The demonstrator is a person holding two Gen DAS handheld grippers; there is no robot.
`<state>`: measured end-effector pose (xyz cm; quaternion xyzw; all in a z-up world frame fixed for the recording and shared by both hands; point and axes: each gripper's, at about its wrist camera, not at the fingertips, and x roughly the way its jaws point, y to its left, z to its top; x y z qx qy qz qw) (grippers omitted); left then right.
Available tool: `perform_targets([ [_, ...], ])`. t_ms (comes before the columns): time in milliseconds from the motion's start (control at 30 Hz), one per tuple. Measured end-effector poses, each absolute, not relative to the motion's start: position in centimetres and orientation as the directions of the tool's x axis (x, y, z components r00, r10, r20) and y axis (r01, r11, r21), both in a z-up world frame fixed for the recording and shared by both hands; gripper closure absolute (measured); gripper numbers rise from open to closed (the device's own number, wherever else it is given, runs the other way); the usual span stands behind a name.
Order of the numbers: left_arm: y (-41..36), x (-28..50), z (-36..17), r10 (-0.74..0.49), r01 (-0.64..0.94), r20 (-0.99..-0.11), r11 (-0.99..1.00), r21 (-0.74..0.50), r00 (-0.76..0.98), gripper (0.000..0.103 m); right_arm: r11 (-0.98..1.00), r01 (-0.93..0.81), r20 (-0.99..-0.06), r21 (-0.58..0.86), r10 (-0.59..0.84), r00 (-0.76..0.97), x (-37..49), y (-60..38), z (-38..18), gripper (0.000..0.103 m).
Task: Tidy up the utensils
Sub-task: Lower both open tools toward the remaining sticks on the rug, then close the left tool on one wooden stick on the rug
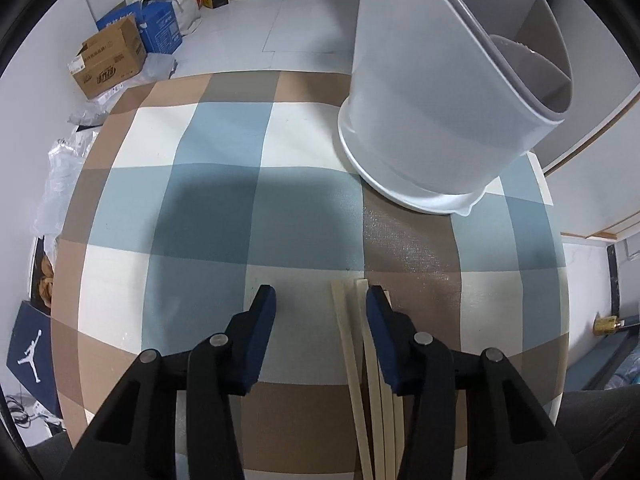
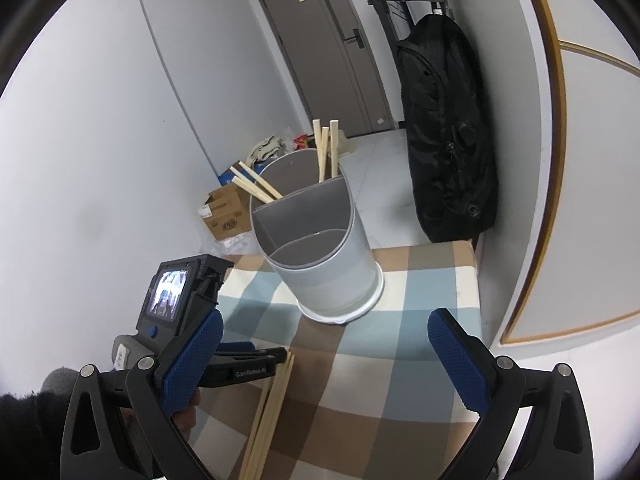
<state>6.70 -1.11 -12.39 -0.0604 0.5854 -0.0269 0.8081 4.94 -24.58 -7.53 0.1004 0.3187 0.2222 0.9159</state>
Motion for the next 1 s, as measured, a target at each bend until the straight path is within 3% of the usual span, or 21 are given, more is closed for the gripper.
perform_targets([
  [167,-0.3,5.9,-12.5,-0.129,-0.038,-0.932,0.988,-0.151,0.339,0.062,0.874,-0.332,-0.536,0.356,0.482,0.693,5.1,-25.1,-7.6,0.000],
  [500,-1.9,6.5,-12.4,-0.025,-0.028,-0.944,0.999,-0.037,0.328,0.062,0.875,-0.345,-0.530,0.339,0.481,0.699,4.8,-24.8,-7.4,0.000],
  [567,-1.6,6.9,-12.4,-0.035,-0.039,-0.948,0.998,-0.050,0.317,0.065,0.876,-0.345,-0.528,0.338,0.480,0.700,4.8,-24.8,-7.4,0.000],
  [600,-1.6,7.1,-12.4,-0.039,-0.045,-0.948,0.997,-0.056,0.316,0.072,0.877,-0.342,-0.530,0.337,0.477,0.701,4.8,-24.9,-7.5,0.000],
  [633,-1.4,7.4,-12.5,-0.037,-0.048,-0.947,0.997,-0.056,0.319,0.087,0.879,-0.336,-0.533,0.339,0.474,0.701,4.9,-25.0,-7.5,0.000],
  [700,-1.3,7.5,-12.5,-0.055,-0.047,-0.947,0.996,-0.074,0.318,0.099,0.878,-0.329,-0.537,0.348,0.474,0.698,5.0,-25.2,-7.7,0.000],
  [1000,1.8,6.7,-10.8,-0.134,-0.101,-0.890,0.975,-0.196,0.435,0.101,0.884,-0.314,-0.572,0.347,0.465,0.675,5.5,-25.0,-8.8,0.000],
])
